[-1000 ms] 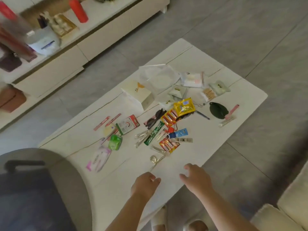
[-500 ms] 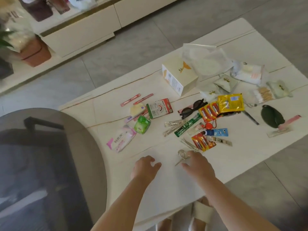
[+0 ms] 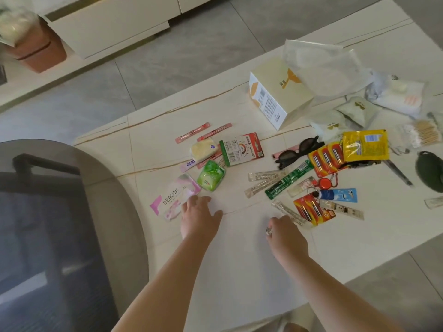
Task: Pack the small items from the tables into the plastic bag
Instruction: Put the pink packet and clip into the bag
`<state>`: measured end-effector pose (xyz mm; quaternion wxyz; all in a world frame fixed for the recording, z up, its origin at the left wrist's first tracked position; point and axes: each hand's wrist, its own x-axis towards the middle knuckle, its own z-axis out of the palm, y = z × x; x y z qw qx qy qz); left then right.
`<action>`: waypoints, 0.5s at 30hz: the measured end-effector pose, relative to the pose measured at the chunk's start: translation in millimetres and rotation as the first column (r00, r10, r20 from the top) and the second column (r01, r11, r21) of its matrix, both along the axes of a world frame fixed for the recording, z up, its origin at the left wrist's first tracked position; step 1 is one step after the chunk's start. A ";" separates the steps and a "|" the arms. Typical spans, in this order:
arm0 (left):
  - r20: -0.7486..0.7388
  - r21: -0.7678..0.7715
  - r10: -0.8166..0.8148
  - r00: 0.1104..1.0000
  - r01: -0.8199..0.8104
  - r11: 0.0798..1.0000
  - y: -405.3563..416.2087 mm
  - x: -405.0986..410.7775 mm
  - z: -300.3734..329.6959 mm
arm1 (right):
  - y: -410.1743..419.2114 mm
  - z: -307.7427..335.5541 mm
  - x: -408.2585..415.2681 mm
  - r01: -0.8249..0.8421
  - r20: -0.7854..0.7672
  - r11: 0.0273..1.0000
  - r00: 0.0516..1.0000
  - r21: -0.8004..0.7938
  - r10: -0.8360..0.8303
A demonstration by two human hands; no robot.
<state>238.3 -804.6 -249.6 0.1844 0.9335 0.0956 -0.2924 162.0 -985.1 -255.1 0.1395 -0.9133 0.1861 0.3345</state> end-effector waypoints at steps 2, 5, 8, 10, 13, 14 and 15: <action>0.001 0.007 0.003 1.000 -0.003 1.000 2.4 3.8 -1.2 | 1.7 -3.2 4.1 -0.001 -0.015 1.000 1.000 0.016 0.001; -0.007 0.007 -0.003 1.000 0.003 1.000 6.0 5.8 -2.0 | 8.9 -4.8 12.4 0.003 -0.011 0.998 1.000 0.062 -0.002; -0.001 -0.001 -0.010 1.000 0.010 1.000 9.9 7.2 -2.7 | 22.3 -2.5 26.2 0.020 0.011 0.994 1.000 0.107 -0.021; 0.007 0.009 -0.025 1.000 0.025 1.000 14.6 9.2 -2.9 | 32.8 -2.0 36.5 0.011 0.027 0.990 1.000 0.142 -0.015; 0.026 0.026 -0.031 0.999 0.030 0.999 26.0 15.3 -4.5 | 47.7 -3.0 50.8 -0.019 0.051 0.977 0.999 0.213 0.009; 0.041 0.041 -0.033 0.999 0.031 0.999 30.5 18.1 -5.8 | 51.6 -4.0 55.2 -0.026 0.067 0.973 0.998 0.231 0.011; 0.058 0.064 -0.039 0.998 0.035 0.997 35.4 21.2 -7.6 | 55.0 -5.2 59.9 -0.034 0.091 0.970 0.996 0.240 0.012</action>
